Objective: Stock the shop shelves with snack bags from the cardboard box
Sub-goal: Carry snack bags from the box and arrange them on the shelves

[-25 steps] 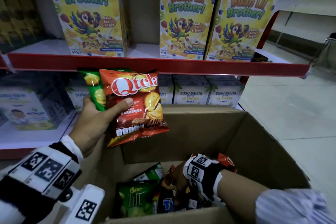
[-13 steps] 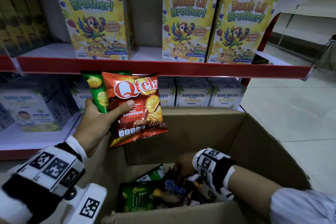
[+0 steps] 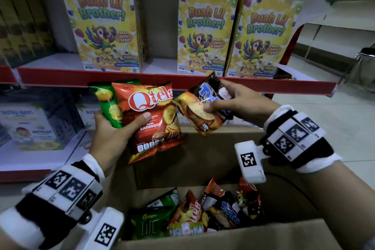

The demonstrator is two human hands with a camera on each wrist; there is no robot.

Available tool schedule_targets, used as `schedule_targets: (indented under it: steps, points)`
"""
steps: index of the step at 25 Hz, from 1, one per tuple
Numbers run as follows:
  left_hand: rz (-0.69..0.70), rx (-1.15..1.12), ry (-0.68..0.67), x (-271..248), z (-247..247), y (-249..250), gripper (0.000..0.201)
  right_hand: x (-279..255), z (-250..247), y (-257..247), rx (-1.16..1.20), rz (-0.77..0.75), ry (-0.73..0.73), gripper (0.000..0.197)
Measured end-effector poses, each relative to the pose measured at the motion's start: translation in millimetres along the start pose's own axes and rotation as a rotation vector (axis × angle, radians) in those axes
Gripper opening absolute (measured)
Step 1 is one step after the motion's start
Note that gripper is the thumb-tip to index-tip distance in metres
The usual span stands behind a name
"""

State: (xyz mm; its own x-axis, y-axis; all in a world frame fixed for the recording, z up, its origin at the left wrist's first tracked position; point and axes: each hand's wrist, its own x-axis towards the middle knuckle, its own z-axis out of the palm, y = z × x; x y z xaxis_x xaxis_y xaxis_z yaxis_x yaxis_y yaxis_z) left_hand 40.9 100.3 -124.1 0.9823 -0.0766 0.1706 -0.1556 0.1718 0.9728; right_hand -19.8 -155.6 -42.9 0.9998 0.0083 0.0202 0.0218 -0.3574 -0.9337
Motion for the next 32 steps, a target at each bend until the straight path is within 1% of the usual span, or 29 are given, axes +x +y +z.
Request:
schedule_targets:
  steps: [2, 4, 5, 7, 9, 10, 12, 13, 14, 15, 18, 19, 22, 23, 26, 29, 32]
  points:
    - [-0.007, -0.015, 0.002, -1, 1, 0, 0.105, -4, 5, -11, 0.046, -0.067, 0.013, 0.066]
    - [-0.016, -0.035, -0.006, -1, 3, 0, 0.107, -4, 11, -19, 0.082, -0.097, 0.075, 0.074]
    - [-0.017, -0.046, -0.012, -2, 3, 0, 0.107, -4, 13, -22, 0.135, -0.115, 0.095, 0.071]
    - [-0.017, -0.070, -0.025, -3, 5, 2, 0.106, -5, 15, -25, 0.327, -0.157, 0.106, 0.055]
    - [-0.026, -0.096, -0.038, -4, 6, 3, 0.105, -7, 12, -26, 0.506, -0.170, 0.104, 0.049]
    - [-0.037, -0.114, -0.043, -5, 8, 2, 0.105, -8, 11, -26, 0.551, -0.173, 0.083, 0.044]
    - [-0.054, -0.143, -0.049, -8, 11, 1, 0.103, -7, 7, -23, 0.609, -0.181, 0.048, 0.024]
    - [-0.061, -0.149, -0.053, -10, 13, 0, 0.102, -7, 8, -23, 0.635, -0.179, 0.051, 0.026]
    - [-0.068, -0.150, -0.060, -12, 14, 0, 0.101, -6, 9, -23, 0.641, -0.164, 0.062, 0.038]
    - [-0.075, -0.152, -0.068, -13, 14, -1, 0.100, -4, 12, -21, 0.618, -0.151, 0.075, 0.042]
    - [-0.082, -0.163, -0.068, -13, 16, -1, 0.099, -1, 21, -15, 0.522, -0.146, 0.048, 0.024]
    - [-0.081, -0.168, -0.060, -12, 17, -1, 0.099, 0, 24, -14, 0.504, -0.138, 0.046, 0.025]
    - [-0.084, -0.183, -0.032, -10, 15, -3, 0.100, 3, 30, -9, 0.477, -0.128, 0.065, 0.039]
    - [-0.089, -0.184, -0.025, -10, 14, -3, 0.102, 4, 32, -8, 0.476, -0.114, 0.064, 0.040]
    - [-0.101, -0.175, -0.010, -10, 13, -5, 0.106, 4, 34, -4, 0.463, -0.065, 0.027, 0.034]
    - [-0.089, -0.167, -0.059, -12, 14, -6, 0.106, 2, 39, -1, 0.425, -0.034, -0.059, 0.029]
    - [-0.100, -0.168, -0.133, -12, 16, -5, 0.124, 2, 44, 2, 0.403, -0.020, -0.094, 0.033]
